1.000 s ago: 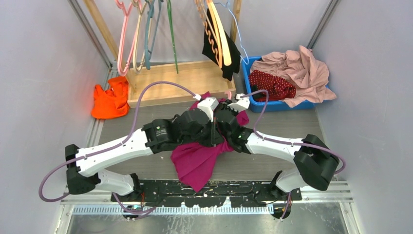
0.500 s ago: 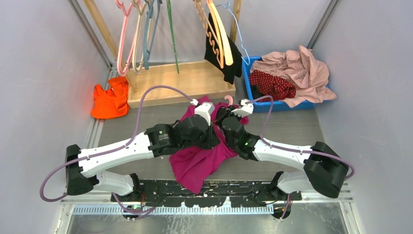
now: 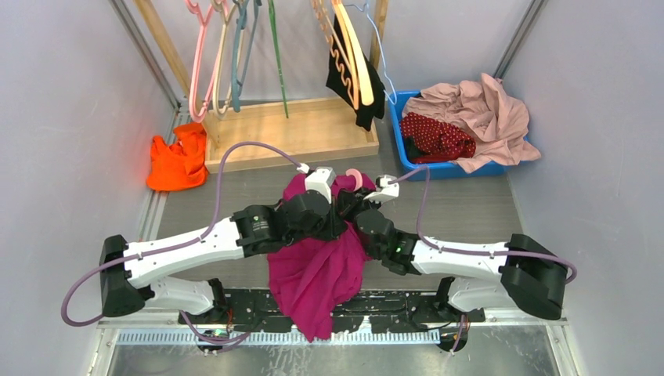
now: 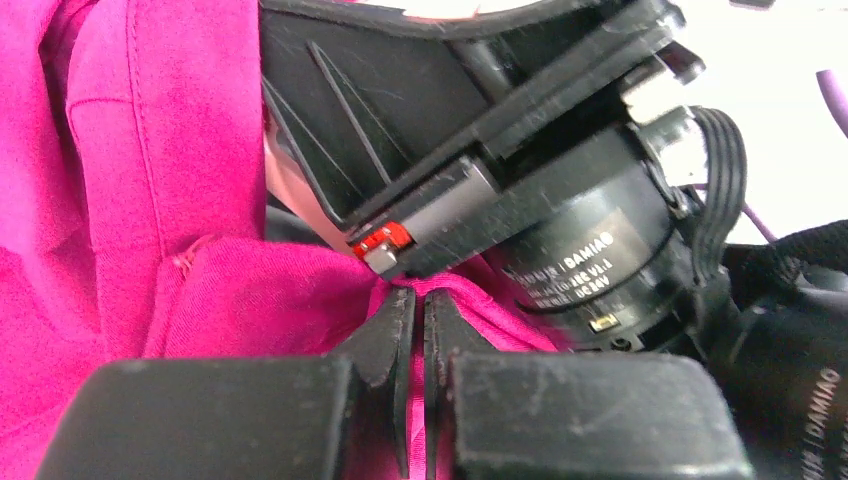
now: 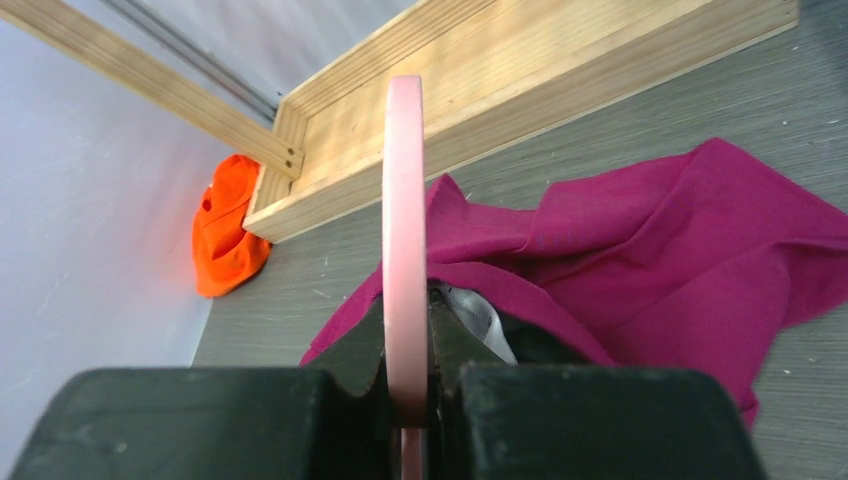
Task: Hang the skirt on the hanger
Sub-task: Hang the skirt on the hanger.
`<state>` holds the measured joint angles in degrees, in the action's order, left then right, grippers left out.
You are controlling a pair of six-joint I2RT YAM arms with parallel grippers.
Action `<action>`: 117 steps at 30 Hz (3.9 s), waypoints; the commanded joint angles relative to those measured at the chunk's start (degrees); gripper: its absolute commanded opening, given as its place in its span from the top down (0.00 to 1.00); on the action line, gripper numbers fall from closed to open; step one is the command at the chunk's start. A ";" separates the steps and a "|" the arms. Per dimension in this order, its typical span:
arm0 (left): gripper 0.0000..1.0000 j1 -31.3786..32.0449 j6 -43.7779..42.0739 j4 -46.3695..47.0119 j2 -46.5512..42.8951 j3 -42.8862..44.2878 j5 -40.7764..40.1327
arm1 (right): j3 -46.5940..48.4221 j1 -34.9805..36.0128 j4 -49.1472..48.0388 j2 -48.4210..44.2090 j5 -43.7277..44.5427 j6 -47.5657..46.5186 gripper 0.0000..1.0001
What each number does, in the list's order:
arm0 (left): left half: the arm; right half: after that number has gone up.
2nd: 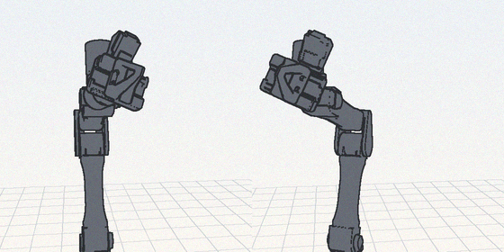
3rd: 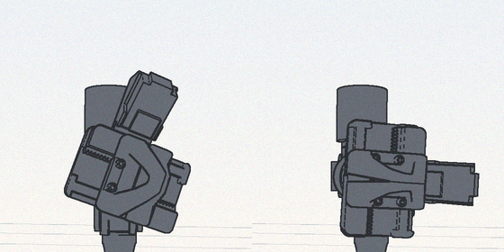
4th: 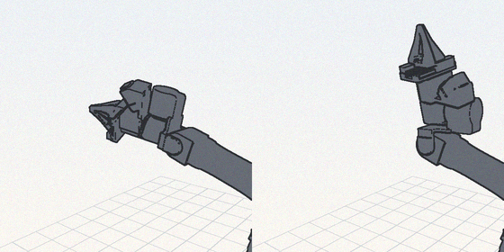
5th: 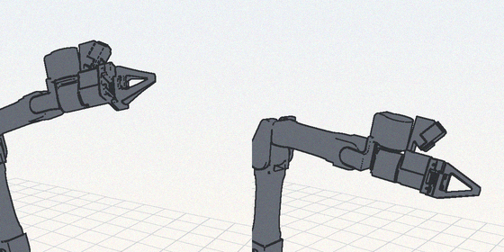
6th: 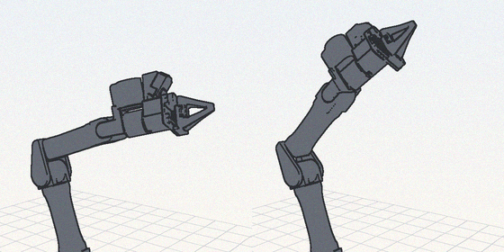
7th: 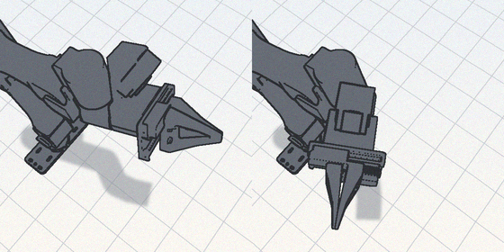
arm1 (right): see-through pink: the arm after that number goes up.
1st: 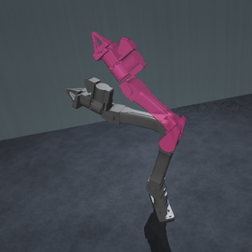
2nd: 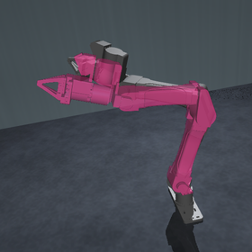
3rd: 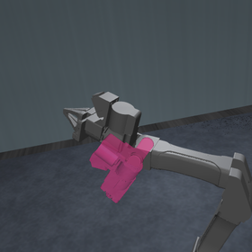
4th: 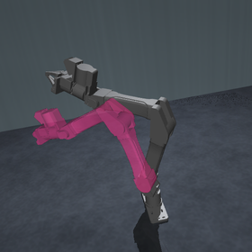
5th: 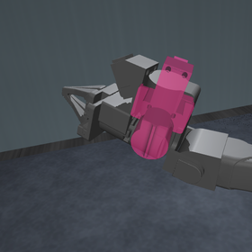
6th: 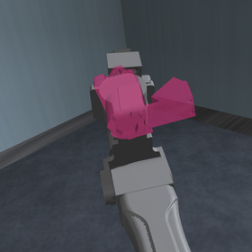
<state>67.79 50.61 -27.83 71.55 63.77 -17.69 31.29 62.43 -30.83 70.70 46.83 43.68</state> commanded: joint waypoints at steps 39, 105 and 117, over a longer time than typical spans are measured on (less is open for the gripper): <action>0.90 -19.07 -13.70 -0.86 -8.34 10.96 -0.43 | 18.08 -7.20 11.36 -9.39 -48.49 -17.40 0.99; 0.10 -26.68 -15.94 -2.66 -21.92 -10.78 22.71 | -5.32 -21.69 -7.58 -18.49 -57.46 -3.54 0.99; 0.10 -15.65 -22.02 -8.03 -12.31 -3.70 7.77 | -5.03 -21.66 -6.98 -18.74 -57.20 -3.54 0.99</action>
<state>51.05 31.66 -33.76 57.52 56.16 -2.66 24.93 41.01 -31.18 53.41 -10.17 38.35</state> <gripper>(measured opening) 0.909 0.134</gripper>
